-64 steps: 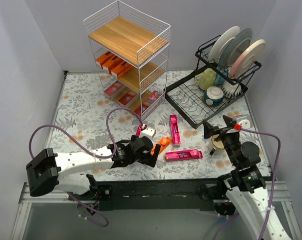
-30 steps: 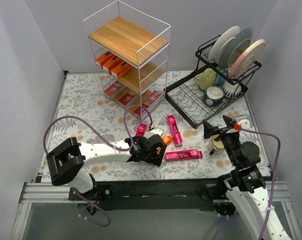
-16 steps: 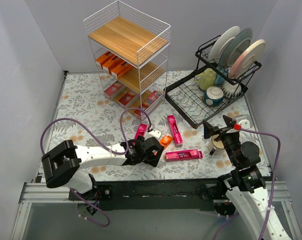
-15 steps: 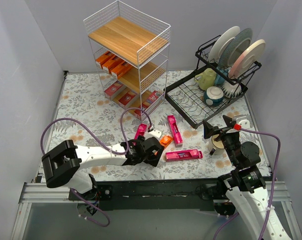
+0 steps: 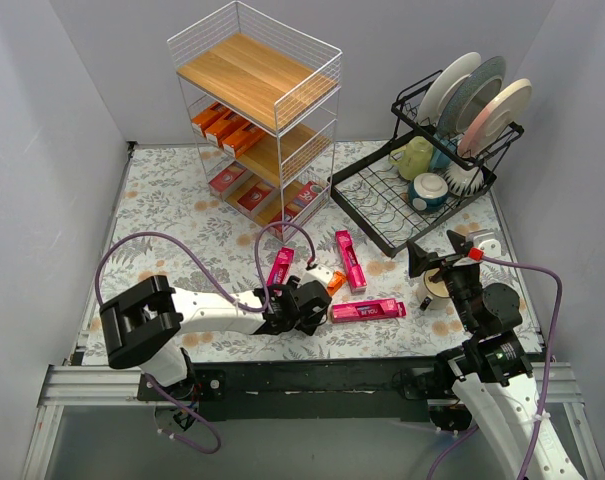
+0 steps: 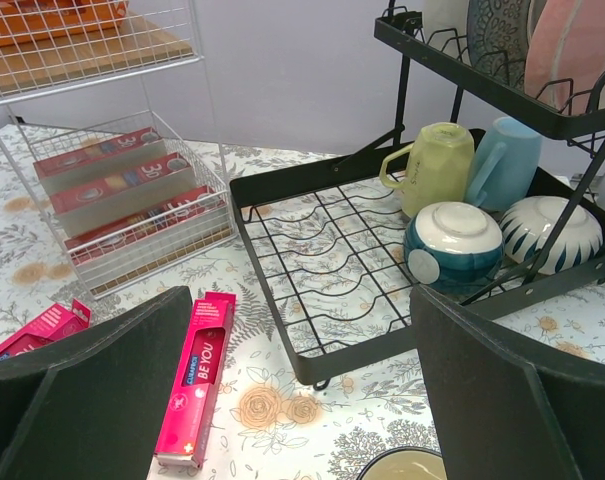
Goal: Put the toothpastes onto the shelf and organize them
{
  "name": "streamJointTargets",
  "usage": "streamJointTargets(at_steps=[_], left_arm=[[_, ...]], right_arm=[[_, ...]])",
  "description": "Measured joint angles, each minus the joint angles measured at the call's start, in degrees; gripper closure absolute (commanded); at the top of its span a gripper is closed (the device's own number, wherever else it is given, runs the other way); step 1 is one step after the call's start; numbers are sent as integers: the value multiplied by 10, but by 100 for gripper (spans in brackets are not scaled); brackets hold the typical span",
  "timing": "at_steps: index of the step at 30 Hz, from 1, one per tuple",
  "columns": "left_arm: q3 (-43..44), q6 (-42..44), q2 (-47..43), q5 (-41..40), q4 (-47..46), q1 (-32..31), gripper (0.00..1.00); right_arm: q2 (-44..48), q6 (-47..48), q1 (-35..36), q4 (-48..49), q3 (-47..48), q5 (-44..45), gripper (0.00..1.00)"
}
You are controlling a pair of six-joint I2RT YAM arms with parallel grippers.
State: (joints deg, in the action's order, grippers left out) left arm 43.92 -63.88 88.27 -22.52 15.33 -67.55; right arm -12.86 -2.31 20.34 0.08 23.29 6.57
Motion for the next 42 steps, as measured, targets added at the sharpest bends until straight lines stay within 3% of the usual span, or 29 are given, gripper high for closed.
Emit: streamJointTargets(at_steps=[4,14,22,31,35,42], left_arm=[[1,-2,5,-5,-9,-6,55],[6,-16,-15,-10,35,-8,60],[70,-41,-71,-26,124,-8,60],[152,-104,-189,-74,294,1,61],[178,-103,-230,-86,362,42,63],[197,-33,-319,-65,376,209,66]], right_arm=[[0,2,0,0,0,7,2],[0,9,0,0,0,10,1],[5,11,0,-2,0,10,2],[-3,12,0,0,0,9,1],[-3,12,0,3,0,8,1],[-2,12,0,1,0,7,1]])
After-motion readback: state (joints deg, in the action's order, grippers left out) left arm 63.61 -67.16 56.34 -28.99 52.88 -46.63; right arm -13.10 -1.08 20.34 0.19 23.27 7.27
